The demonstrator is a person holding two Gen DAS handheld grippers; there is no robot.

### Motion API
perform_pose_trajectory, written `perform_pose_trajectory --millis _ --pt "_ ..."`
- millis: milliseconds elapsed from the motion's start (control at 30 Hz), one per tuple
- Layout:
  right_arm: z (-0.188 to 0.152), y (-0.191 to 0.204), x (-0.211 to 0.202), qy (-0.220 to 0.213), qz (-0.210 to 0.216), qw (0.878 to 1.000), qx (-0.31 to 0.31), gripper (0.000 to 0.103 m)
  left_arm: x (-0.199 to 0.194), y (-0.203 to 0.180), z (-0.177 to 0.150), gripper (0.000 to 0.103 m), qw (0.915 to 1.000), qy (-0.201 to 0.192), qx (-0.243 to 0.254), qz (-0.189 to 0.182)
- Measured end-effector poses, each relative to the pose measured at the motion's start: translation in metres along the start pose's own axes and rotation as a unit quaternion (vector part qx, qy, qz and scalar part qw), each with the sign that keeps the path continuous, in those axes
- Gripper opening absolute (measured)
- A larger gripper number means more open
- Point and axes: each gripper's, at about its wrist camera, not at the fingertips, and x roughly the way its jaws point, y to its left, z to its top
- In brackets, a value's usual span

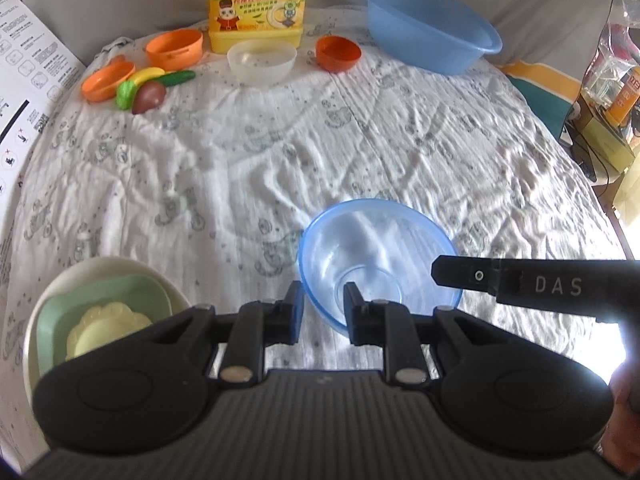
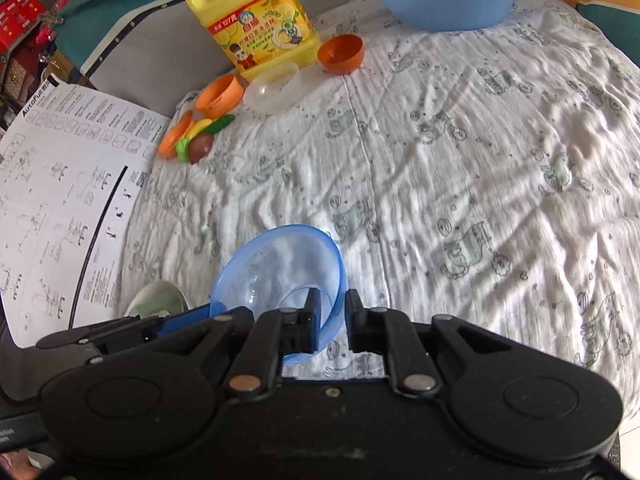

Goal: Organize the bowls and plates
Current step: 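Lift the blue bowl with the right gripper and carry it toward the plate stack, then lower the blue bowl beside the plate stack and open the right gripper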

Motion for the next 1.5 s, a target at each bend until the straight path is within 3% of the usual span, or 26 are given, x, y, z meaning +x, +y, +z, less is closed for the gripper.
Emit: perform_pose_trajectory --millis 1033,1100,1133,1167,1200,1233,1300,1367,1500 --pt "-0.006 -0.006 0.011 0.01 -0.017 1.0 -0.002 0.017 0.019 -0.006 -0.006 0.022 0.9997 0.021 0.009 0.001" --pt "-0.007 -0.005 0.01 0.005 -0.02 1.0 -0.004 0.029 0.017 -0.006 -0.006 0.033 0.9997 0.017 0.013 0.006" --pt "-0.007 -0.005 0.009 0.002 -0.023 1.0 -0.006 0.041 0.015 -0.006 -0.007 0.04 0.9998 0.013 0.014 0.007" --pt "-0.006 -0.005 0.008 -0.002 -0.025 1.0 -0.008 0.059 0.013 -0.006 -0.006 0.06 0.9998 0.008 0.015 0.01" --pt "-0.006 -0.005 0.006 -0.007 -0.026 1.0 -0.008 0.069 0.009 -0.006 -0.007 0.077 0.9997 -0.001 0.016 0.016" --pt "-0.005 -0.006 0.004 -0.015 -0.027 0.999 -0.007 0.085 0.006 -0.005 -0.006 0.083 0.9995 -0.011 0.018 0.025" --pt "-0.003 -0.006 -0.001 -0.028 -0.031 0.999 -0.009 0.093 -0.002 -0.004 -0.005 0.1 0.9986 -0.028 0.024 0.039" --pt "0.001 -0.008 -0.005 -0.036 -0.034 0.999 -0.007 0.103 -0.009 0.0 -0.004 0.103 0.9979 -0.041 0.022 0.045" --pt "0.007 -0.016 -0.01 -0.046 -0.035 0.998 0.006 0.103 -0.018 0.014 -0.002 0.103 0.9976 -0.052 0.002 0.045"
